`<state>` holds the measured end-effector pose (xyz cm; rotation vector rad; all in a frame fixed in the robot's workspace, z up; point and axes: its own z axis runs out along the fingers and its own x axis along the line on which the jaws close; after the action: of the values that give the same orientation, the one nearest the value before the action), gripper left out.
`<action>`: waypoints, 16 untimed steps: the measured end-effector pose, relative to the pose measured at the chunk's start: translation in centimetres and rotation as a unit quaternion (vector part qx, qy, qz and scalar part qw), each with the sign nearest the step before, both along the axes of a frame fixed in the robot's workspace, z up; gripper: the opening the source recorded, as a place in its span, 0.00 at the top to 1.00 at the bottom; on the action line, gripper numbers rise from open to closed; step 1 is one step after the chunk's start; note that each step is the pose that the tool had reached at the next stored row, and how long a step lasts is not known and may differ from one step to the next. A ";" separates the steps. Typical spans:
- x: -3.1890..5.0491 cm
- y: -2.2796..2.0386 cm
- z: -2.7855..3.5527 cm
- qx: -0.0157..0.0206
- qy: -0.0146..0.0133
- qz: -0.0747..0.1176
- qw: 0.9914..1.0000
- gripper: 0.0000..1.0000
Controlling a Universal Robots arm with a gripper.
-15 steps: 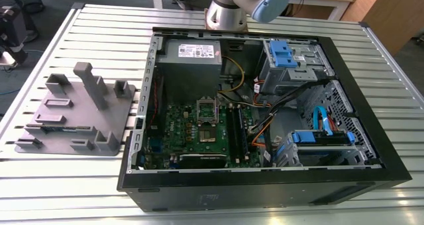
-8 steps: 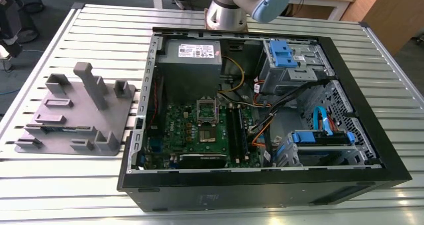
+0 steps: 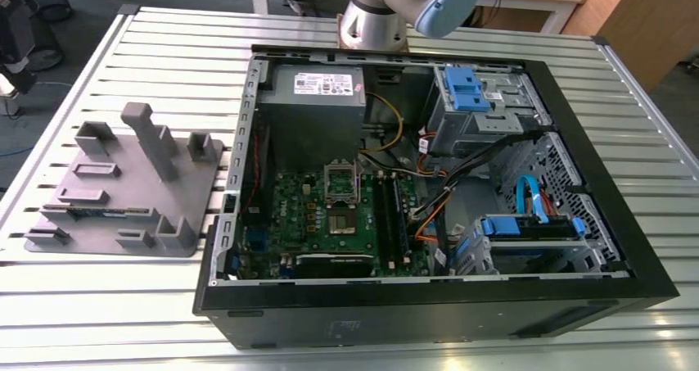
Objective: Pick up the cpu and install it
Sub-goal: 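Pick up the cpu and move it towards the insertion slot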
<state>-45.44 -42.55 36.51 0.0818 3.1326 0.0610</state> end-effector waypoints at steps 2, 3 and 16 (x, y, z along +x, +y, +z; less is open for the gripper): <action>0.03 0.00 0.01 0.000 0.000 0.000 1.000 0.53; 0.09 0.00 0.03 0.000 0.000 0.000 1.000 0.53; 2.98 0.00 0.00 0.000 0.000 0.000 1.000 0.53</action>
<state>-42.46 -42.55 36.51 0.0817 3.1326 0.0609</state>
